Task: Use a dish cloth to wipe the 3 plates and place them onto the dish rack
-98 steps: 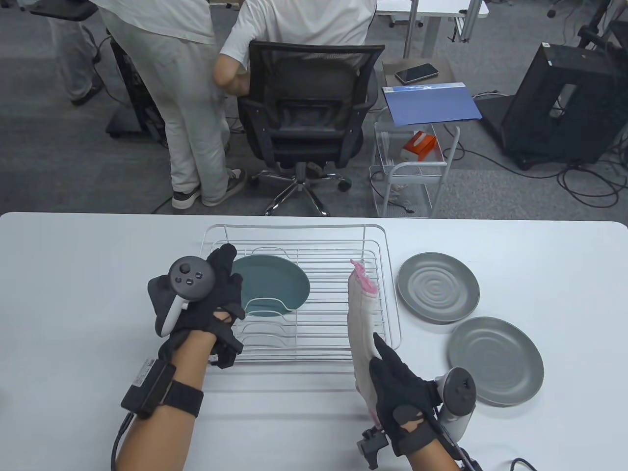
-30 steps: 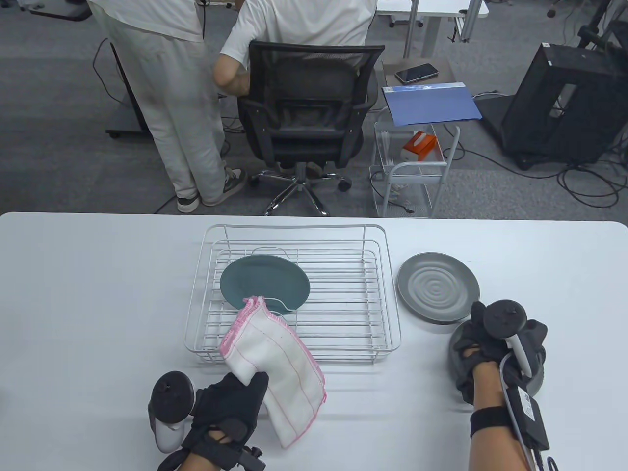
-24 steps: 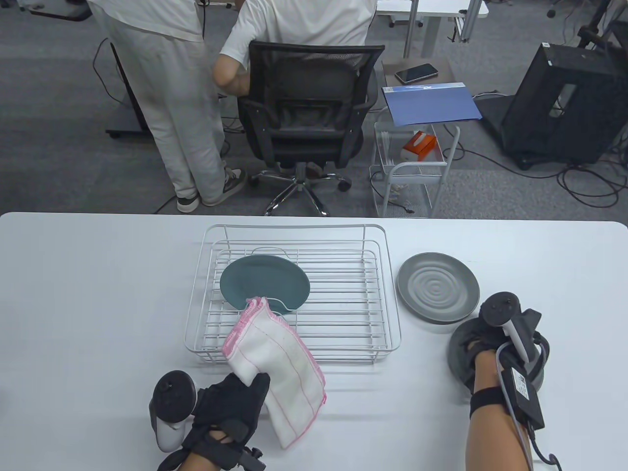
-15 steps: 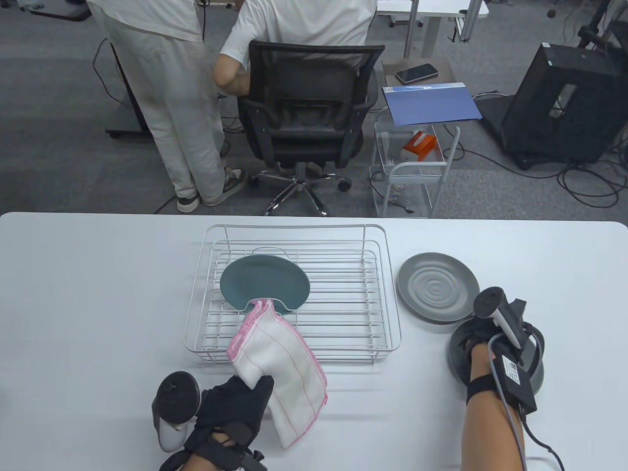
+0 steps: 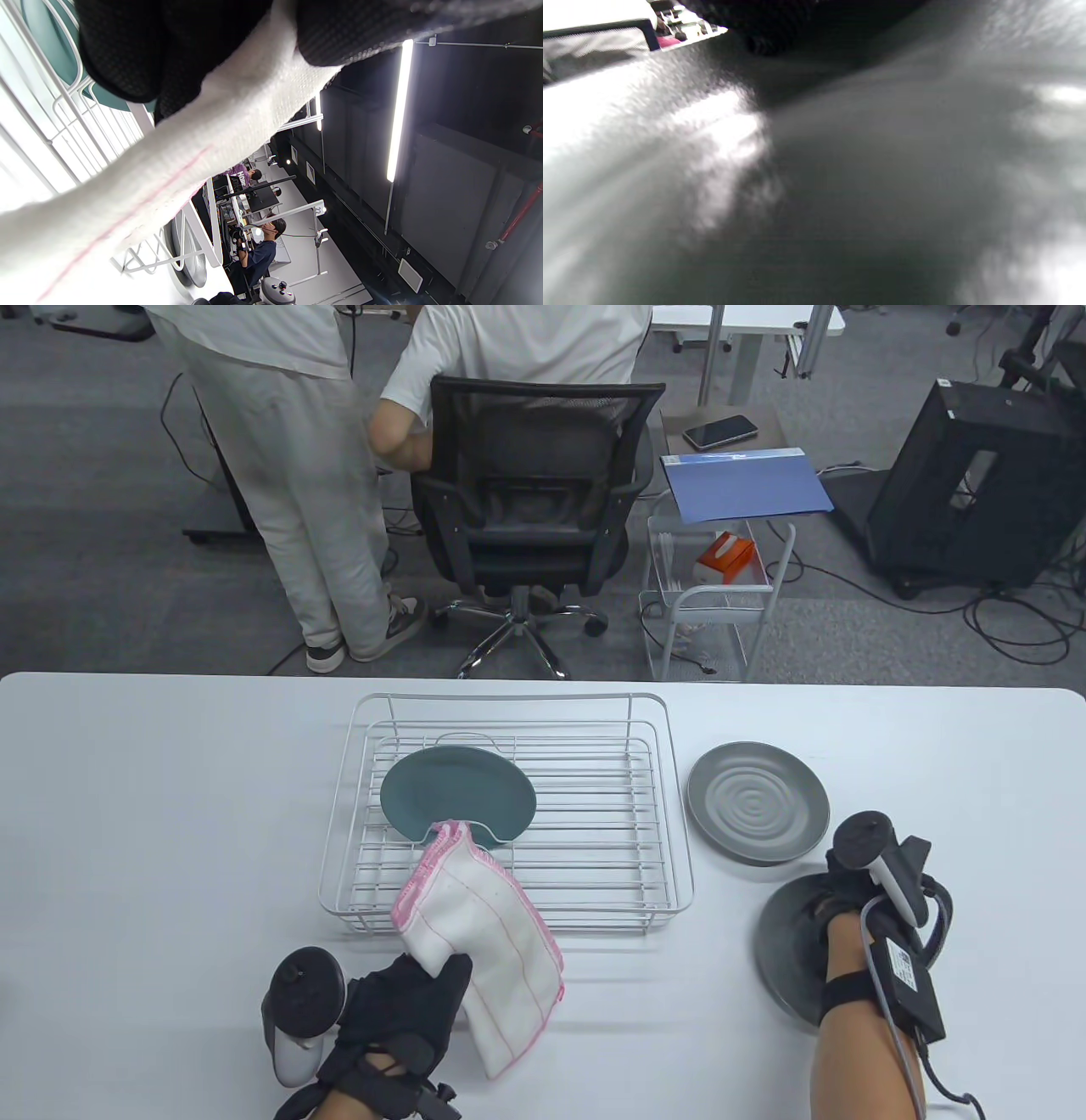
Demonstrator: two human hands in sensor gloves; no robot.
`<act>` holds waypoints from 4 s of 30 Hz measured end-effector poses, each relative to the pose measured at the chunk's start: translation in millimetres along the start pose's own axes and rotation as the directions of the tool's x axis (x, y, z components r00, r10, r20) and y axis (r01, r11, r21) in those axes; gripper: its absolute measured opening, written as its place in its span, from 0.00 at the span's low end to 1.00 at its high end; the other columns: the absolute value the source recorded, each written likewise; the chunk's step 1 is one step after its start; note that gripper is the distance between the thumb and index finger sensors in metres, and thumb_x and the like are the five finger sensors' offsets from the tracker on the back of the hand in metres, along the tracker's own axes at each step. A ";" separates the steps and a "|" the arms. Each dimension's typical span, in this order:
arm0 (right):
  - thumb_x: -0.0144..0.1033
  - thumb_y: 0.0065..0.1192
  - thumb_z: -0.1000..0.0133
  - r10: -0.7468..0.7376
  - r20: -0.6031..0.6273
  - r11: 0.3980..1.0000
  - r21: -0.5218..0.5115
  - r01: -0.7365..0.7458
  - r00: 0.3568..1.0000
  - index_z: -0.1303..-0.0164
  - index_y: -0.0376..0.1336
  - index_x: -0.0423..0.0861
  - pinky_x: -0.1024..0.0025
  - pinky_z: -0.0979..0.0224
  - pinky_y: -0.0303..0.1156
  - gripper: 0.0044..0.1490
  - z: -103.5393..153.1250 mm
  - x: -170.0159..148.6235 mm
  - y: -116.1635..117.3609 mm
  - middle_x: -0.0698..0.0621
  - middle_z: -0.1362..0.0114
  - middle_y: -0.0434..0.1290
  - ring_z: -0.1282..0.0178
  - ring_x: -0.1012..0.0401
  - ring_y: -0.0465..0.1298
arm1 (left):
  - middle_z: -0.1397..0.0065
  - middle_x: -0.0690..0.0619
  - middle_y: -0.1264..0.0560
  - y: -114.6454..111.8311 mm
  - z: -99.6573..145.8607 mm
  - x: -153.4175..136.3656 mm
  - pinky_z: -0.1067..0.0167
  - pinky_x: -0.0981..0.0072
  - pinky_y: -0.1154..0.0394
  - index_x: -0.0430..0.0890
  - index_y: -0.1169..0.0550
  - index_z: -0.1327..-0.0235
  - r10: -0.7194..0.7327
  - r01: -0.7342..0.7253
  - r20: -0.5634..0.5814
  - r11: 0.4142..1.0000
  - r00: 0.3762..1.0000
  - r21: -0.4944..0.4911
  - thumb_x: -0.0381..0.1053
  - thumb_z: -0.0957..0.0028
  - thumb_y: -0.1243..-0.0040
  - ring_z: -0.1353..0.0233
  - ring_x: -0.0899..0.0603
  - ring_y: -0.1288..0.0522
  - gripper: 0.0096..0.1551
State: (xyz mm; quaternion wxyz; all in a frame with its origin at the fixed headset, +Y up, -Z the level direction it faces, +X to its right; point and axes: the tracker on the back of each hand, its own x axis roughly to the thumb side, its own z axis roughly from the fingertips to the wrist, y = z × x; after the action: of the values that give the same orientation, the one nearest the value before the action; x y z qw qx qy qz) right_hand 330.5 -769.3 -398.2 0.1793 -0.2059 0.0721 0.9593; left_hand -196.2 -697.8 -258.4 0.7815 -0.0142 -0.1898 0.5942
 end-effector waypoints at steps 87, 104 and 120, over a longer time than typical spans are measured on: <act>0.36 0.55 0.45 -0.988 0.146 0.124 0.595 0.794 0.045 0.30 0.47 0.36 0.34 0.35 0.61 0.38 224.1 155.2 72.9 0.30 0.32 0.58 0.41 0.36 0.72 | 0.15 0.51 0.46 -80.6 13.0 43.0 0.24 0.39 0.50 0.55 0.37 0.22 -0.724 0.814 0.372 0.529 0.580 -0.241 0.58 0.40 0.45 0.14 0.37 0.51 0.33; 0.36 0.57 0.46 -0.983 0.162 0.174 0.691 0.701 0.085 0.31 0.50 0.34 0.34 0.37 0.63 0.37 224.8 161.2 67.7 0.29 0.33 0.62 0.45 0.36 0.76 | 0.14 0.53 0.45 -46.8 9.6 44.4 0.25 0.38 0.52 0.56 0.36 0.23 -0.872 0.890 0.180 0.453 0.456 -0.061 0.58 0.40 0.45 0.14 0.41 0.53 0.31; 0.36 0.55 0.45 -0.989 0.143 0.018 0.396 0.918 -0.042 0.31 0.47 0.35 0.34 0.36 0.61 0.38 214.4 129.3 53.8 0.29 0.33 0.58 0.41 0.36 0.72 | 0.16 0.47 0.39 -58.4 8.3 36.9 0.25 0.37 0.50 0.50 0.32 0.24 -0.816 0.830 0.197 0.488 0.544 -0.271 0.58 0.40 0.45 0.15 0.35 0.48 0.32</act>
State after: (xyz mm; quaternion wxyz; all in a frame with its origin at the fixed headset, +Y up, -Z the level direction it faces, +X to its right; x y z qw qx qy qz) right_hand 121.2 -733.0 -255.2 0.8223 0.0124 -0.0421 0.5674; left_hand -136.7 -682.1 -225.9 0.9509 -0.0414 -0.2871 0.1078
